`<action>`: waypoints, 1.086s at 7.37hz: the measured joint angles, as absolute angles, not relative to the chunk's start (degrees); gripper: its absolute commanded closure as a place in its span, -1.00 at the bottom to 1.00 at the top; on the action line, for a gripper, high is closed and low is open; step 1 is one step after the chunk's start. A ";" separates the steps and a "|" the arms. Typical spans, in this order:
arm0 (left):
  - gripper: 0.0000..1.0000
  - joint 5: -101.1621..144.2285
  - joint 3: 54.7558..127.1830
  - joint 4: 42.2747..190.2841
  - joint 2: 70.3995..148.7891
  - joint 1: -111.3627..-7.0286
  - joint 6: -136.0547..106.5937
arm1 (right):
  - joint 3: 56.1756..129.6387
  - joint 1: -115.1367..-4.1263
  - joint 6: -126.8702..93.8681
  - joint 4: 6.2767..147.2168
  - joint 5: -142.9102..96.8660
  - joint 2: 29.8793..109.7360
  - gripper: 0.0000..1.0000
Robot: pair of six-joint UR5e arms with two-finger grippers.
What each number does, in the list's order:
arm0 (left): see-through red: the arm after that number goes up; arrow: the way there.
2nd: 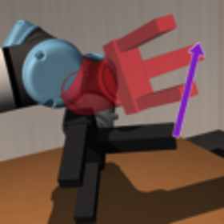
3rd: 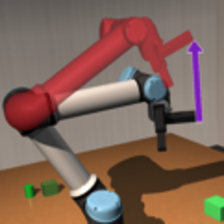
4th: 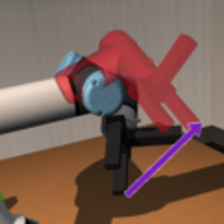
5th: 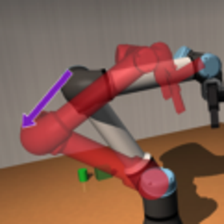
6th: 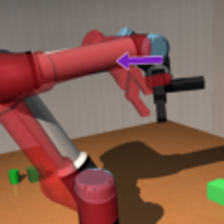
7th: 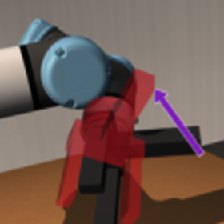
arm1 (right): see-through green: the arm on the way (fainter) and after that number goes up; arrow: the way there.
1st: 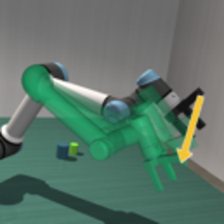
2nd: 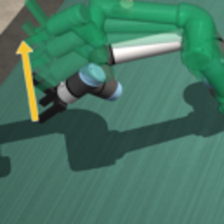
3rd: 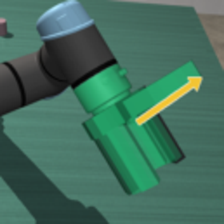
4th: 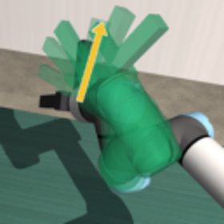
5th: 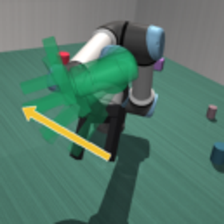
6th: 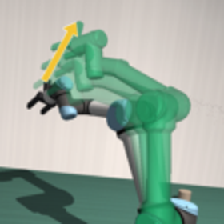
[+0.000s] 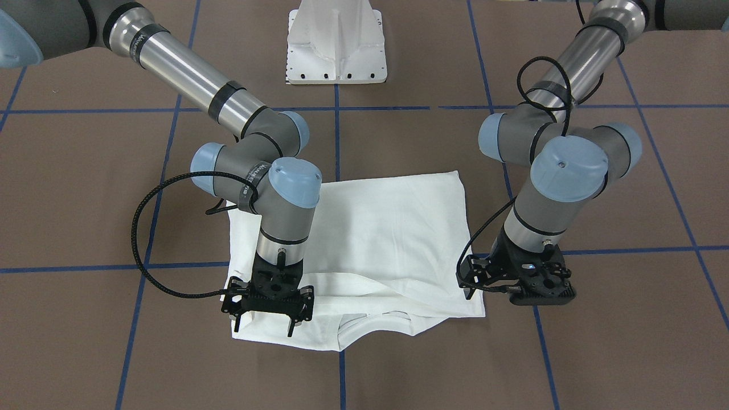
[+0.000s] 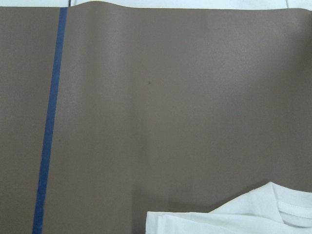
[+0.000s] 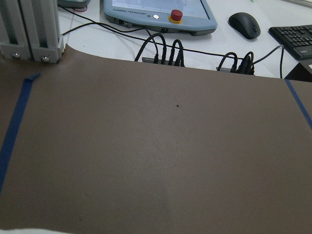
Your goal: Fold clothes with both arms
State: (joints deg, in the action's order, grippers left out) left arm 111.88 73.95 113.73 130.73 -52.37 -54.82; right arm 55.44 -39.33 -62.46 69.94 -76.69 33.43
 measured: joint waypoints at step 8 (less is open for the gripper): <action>-0.85 111.21 94.31 113.87 112.67 -41.50 -59.40 | 66.19 -43.32 -62.14 76.77 -97.94 36.56 -1.00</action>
